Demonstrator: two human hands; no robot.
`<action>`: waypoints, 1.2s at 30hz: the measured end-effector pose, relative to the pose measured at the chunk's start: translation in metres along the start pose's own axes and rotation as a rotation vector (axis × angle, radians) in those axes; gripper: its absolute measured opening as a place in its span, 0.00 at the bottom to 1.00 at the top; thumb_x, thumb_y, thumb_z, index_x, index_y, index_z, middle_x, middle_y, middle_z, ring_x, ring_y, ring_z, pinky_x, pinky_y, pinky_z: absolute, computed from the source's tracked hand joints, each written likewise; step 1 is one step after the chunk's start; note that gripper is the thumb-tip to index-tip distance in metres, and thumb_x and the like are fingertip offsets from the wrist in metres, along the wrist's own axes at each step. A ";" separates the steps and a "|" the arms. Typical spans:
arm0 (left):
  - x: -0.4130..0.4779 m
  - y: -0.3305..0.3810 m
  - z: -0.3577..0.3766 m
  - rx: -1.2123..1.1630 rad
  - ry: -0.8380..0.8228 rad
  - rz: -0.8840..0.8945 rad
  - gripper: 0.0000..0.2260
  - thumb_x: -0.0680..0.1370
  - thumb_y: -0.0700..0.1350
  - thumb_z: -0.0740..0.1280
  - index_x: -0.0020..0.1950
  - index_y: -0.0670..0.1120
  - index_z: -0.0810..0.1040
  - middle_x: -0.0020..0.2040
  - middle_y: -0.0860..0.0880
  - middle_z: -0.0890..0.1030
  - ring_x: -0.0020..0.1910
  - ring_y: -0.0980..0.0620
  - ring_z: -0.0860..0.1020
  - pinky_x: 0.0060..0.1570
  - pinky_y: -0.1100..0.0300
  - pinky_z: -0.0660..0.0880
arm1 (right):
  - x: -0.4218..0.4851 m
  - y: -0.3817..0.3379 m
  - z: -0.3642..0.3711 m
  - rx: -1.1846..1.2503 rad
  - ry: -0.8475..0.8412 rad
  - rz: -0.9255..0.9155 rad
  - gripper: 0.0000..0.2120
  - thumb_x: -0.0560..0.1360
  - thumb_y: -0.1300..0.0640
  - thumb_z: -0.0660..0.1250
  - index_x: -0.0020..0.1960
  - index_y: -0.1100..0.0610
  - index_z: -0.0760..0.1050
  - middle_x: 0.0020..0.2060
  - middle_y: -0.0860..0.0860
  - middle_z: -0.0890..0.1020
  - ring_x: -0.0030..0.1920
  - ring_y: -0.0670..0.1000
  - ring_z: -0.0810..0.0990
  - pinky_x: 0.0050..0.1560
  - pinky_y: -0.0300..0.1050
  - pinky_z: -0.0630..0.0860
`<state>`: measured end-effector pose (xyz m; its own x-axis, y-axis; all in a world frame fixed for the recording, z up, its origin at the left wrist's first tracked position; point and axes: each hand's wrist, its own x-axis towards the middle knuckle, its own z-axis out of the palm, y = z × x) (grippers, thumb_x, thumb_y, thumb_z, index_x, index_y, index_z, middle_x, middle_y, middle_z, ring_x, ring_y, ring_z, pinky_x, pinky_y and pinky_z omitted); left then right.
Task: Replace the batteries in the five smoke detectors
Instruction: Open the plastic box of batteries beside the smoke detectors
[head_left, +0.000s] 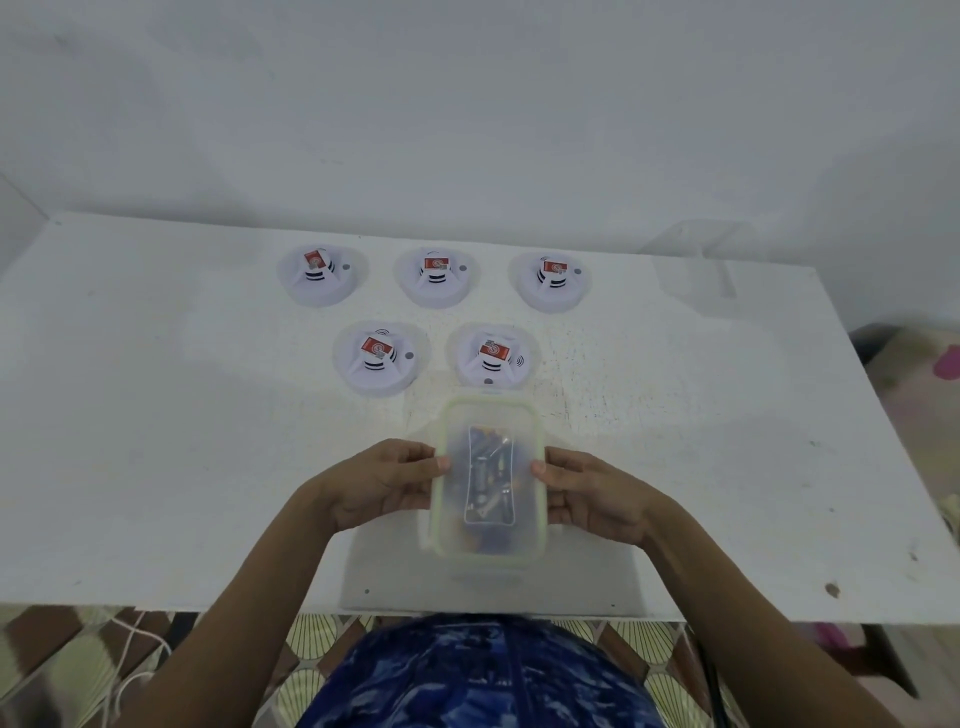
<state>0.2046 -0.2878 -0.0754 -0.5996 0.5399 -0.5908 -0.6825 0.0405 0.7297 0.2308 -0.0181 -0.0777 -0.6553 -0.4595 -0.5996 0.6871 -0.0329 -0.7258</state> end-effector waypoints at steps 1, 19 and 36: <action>0.000 0.001 0.000 0.000 -0.005 0.004 0.20 0.72 0.45 0.71 0.58 0.34 0.77 0.53 0.40 0.82 0.51 0.47 0.82 0.49 0.59 0.78 | 0.000 0.000 0.000 0.003 -0.010 -0.001 0.20 0.78 0.55 0.65 0.67 0.63 0.71 0.62 0.64 0.76 0.60 0.62 0.77 0.64 0.59 0.72; -0.027 0.020 0.015 0.330 0.209 0.180 0.10 0.78 0.48 0.67 0.47 0.41 0.76 0.40 0.45 0.78 0.40 0.53 0.77 0.42 0.57 0.78 | -0.030 -0.017 0.020 -0.350 0.360 -0.247 0.17 0.75 0.50 0.69 0.39 0.62 0.72 0.31 0.53 0.74 0.33 0.51 0.72 0.35 0.43 0.72; -0.063 0.052 0.042 0.325 0.335 0.633 0.06 0.79 0.39 0.64 0.48 0.46 0.81 0.51 0.50 0.81 0.49 0.50 0.81 0.51 0.56 0.78 | -0.063 -0.056 0.050 0.203 0.286 -0.397 0.12 0.77 0.48 0.60 0.44 0.57 0.71 0.55 0.58 0.80 0.53 0.64 0.80 0.48 0.58 0.78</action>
<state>0.2238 -0.2843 0.0141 -0.9630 0.2619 -0.0639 -0.0438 0.0819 0.9957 0.2496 -0.0311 0.0175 -0.9174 -0.1171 -0.3804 0.3970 -0.3389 -0.8530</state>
